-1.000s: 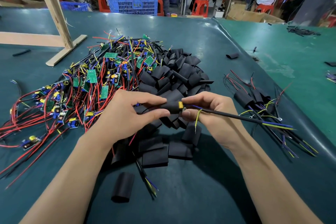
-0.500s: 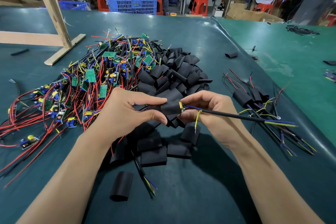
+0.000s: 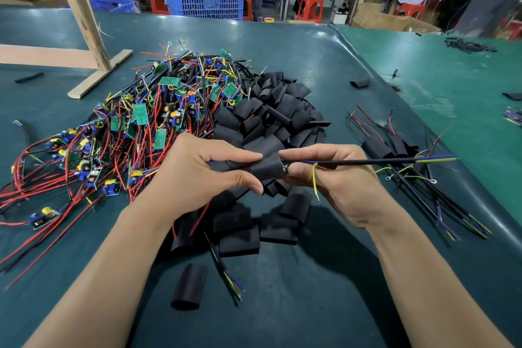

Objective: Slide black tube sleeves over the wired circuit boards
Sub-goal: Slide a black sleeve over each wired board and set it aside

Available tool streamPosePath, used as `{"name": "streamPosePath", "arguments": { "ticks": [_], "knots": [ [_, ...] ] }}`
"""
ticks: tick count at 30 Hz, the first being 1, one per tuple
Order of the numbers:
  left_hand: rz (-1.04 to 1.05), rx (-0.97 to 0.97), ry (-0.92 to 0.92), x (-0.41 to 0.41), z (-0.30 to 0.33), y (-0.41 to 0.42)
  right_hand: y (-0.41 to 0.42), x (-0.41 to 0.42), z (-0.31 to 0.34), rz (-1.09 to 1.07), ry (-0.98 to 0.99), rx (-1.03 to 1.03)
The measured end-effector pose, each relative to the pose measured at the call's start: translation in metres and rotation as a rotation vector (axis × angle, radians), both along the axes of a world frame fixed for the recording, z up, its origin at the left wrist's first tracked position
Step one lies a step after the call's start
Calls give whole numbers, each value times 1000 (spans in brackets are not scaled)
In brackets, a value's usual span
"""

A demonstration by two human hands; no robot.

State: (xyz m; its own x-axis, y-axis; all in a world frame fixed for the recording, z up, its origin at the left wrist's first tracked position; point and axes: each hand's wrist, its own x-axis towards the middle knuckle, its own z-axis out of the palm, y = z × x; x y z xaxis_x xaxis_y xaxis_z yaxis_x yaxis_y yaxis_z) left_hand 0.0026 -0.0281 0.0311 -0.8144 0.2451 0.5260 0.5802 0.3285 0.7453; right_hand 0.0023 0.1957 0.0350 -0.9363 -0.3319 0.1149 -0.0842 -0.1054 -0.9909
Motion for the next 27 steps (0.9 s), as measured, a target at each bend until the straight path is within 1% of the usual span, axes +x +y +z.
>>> {"name": "streamPosePath", "arguments": {
  "ticks": [4, 8, 13, 17, 24, 27],
  "knots": [
    [-15, -8, -25, 1, -1, 3, -3, -1, 0, -37, 13, -28],
    [-35, -34, -32, 3, -1, 6, -2, 1, 1, -90, 64, 30],
    [-1, -75, 36, 2, 2, 5, -1, 1, 0, -122, 58, 45],
    [19, -116, 87, 2, 3, 3, -1, 3, -1, -77, 26, 14],
    [16, -141, 79, 5, 1, 9, -8, 3, -3, -132, 28, 26],
    [26, -168, 106, 5, 2, 13, -14, 2, -8, -166, 44, 31]
  ]
}}
